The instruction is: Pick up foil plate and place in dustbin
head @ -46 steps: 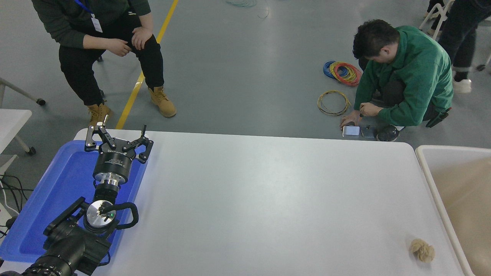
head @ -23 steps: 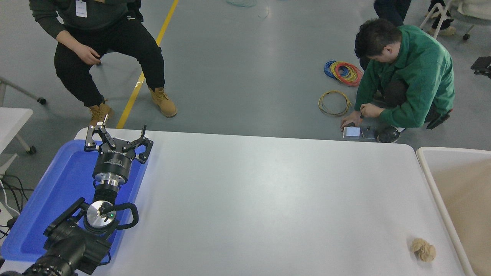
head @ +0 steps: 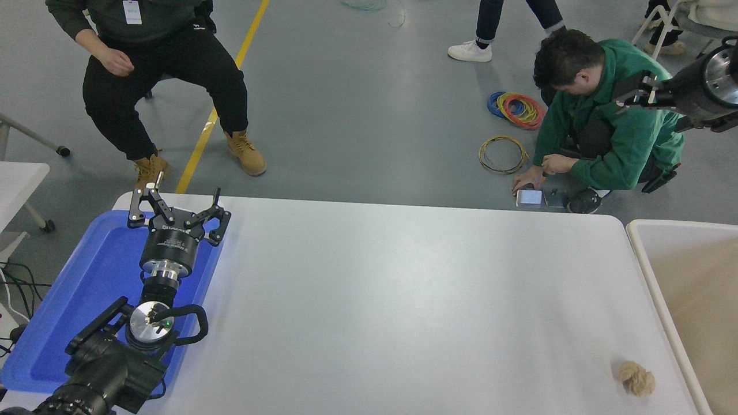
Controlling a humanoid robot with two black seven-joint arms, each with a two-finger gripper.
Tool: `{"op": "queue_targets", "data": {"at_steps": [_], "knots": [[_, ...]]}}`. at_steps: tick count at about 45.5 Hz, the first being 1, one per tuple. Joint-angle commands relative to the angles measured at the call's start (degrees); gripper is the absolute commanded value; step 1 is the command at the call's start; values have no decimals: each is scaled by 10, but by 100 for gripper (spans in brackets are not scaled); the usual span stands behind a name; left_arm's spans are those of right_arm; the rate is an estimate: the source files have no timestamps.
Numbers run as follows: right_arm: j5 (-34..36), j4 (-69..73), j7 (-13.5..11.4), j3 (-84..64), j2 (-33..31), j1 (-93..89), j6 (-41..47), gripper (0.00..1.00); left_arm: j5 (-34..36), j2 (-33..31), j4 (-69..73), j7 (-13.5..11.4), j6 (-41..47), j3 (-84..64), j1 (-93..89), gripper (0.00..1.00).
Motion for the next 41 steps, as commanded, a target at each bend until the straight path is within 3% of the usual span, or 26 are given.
{"op": "queue_targets", "data": {"at_steps": [1,16,27,41], "knots": [[-14,154,0,-9,9,65,16,100,0,0,0,0,0,0,0,100],[-71,268,-1,-6,16,115,35,100,0,0,0,0,0,0,0,100],[-71,286,-1,6,25,135,89,100,0,0,0,-1,0,0,0,100],[-72,284,-1,26,33,132,92,100,0,0,0,-1,0,0,0,100]]}}
